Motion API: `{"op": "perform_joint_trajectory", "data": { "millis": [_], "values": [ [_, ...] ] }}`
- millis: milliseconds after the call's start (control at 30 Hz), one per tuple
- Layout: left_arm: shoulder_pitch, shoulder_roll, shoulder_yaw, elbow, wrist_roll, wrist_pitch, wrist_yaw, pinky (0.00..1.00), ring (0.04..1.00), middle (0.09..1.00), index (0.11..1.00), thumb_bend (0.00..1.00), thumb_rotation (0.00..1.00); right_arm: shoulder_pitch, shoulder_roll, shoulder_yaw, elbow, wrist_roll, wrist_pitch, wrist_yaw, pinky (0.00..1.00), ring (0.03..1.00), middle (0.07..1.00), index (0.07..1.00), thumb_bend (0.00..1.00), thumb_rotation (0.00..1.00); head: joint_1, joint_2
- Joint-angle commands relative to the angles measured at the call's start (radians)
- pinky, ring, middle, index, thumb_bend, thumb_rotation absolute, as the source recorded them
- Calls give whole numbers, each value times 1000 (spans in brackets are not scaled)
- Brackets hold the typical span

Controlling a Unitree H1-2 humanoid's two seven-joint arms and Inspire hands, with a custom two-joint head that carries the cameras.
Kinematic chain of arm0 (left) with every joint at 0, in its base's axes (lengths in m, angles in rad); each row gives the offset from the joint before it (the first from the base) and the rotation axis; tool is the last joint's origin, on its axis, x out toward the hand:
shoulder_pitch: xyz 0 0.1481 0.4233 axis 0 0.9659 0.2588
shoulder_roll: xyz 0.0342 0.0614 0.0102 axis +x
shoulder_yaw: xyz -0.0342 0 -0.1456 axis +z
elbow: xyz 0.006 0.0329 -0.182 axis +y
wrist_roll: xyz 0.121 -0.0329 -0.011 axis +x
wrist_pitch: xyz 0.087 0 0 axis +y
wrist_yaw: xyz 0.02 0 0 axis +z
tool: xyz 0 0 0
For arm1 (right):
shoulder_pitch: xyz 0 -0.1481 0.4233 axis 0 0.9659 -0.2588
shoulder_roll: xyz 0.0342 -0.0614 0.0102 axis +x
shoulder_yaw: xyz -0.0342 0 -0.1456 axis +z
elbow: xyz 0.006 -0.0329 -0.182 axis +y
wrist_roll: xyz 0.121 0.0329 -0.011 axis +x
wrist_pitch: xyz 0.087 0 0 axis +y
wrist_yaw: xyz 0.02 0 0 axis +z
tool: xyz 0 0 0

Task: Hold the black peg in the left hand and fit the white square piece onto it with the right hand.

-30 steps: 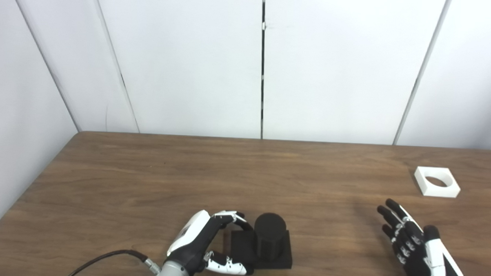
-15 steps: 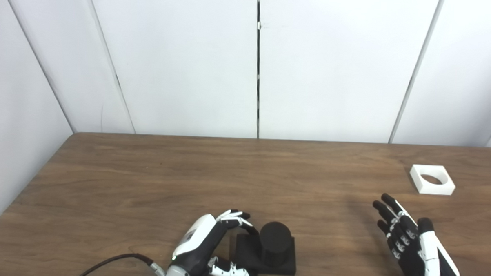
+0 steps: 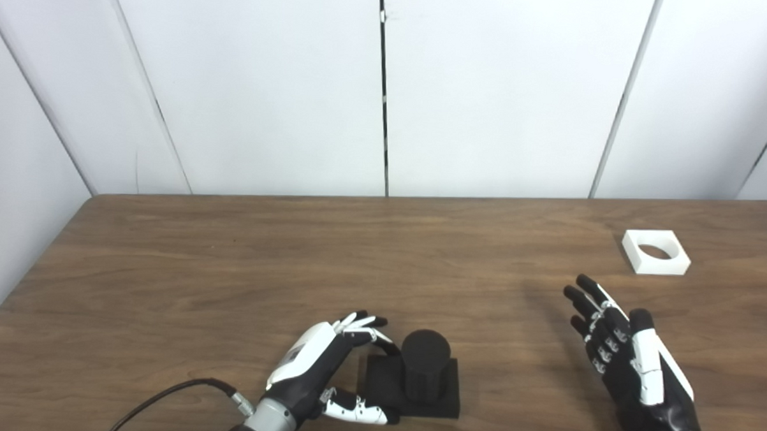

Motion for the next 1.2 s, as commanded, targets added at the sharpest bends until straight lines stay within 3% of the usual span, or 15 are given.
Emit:
{"op": "perform_joint_trajectory", "data": {
  "millis": [0, 233, 467, 800, 933, 1167],
  "values": [
    [7, 24, -31, 16, 50, 24, -16, 1000, 1000, 949, 488, 502, 62, -17, 2, 0, -50, 2, -9, -1, 1000, 1000, 919, 950, 646, 1000, 0, 1],
    [-3, 52, -64, 8, 93, 55, -42, 1000, 1000, 967, 488, 499, 64, -22, 5, -1, -48, 3, -13, -4, 1000, 1000, 913, 950, 647, 1000, -12, 5],
    [-25, 65, -70, -16, 87, 146, -95, 1000, 1000, 985, 489, 499, 63, -48, 10, 3, -65, -16, 13, -20, 1000, 1000, 915, 946, 670, 1000, -67, 34],
    [-55, 67, -92, -32, 122, 273, -143, 1000, 1000, 999, 492, 496, 63, -61, 7, -3, -93, -25, 42, -40, 1000, 1000, 916, 933, 670, 1000, -77, 51],
    [-55, 53, -83, -37, 128, 289, -158, 1000, 1000, 999, 492, 495, 62, -59, 3, -8, -95, -19, 43, -39, 1000, 1000, 906, 933, 661, 1000, -71, 61],
    [-64, 45, -72, -38, 152, 289, -172, 1000, 1000, 990, 492, 495, 63, -77, -6, -17, -99, -11, 70, -37, 1000, 1000, 912, 936, 667, 1000, -41, 124]
  ]
}}
